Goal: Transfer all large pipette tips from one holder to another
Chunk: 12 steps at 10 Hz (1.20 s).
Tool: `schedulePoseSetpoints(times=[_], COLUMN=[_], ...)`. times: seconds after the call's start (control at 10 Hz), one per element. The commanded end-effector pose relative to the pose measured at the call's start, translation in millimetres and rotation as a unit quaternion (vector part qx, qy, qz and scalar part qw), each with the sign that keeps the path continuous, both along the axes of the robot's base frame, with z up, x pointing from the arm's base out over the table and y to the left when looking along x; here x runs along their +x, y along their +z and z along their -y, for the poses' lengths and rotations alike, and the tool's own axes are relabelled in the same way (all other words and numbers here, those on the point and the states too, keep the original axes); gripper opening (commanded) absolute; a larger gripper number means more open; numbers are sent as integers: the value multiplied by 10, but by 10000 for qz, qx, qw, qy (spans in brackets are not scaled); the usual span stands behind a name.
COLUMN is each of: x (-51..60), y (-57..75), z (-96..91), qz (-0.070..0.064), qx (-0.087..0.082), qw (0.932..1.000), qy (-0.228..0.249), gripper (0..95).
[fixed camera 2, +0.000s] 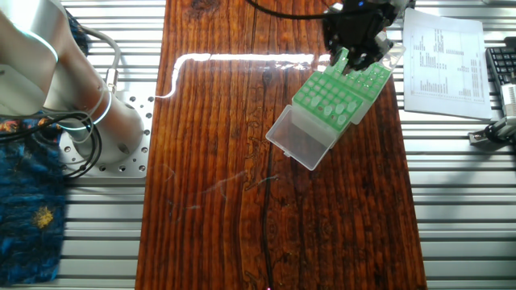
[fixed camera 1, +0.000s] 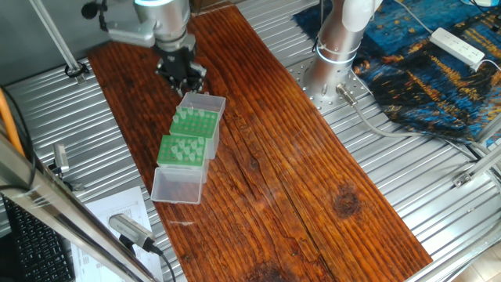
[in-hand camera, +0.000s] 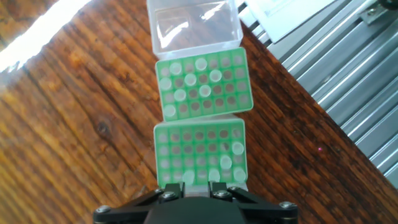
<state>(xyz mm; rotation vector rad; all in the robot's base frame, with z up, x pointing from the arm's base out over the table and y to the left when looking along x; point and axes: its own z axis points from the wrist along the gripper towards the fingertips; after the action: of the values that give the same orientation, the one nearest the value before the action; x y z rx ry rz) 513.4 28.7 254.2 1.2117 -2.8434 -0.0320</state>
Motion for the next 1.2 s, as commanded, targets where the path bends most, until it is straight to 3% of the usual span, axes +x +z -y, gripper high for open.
schedulePoseSetpoints(times=[0.1,0.7,0.9,1.1,1.2], x=[97,323,370,315,211], y=[-42,-218,-322,-392,-446], z=[-82,-423,-559,-591,-591], qz=[14,44,-17,-48,-39], qx=[34,39,-24,-15,6], qw=[9999,9992,9982,9980,9973], qy=[-150,-393,-602,-637,-740], gripper=[190,190,190,190,190])
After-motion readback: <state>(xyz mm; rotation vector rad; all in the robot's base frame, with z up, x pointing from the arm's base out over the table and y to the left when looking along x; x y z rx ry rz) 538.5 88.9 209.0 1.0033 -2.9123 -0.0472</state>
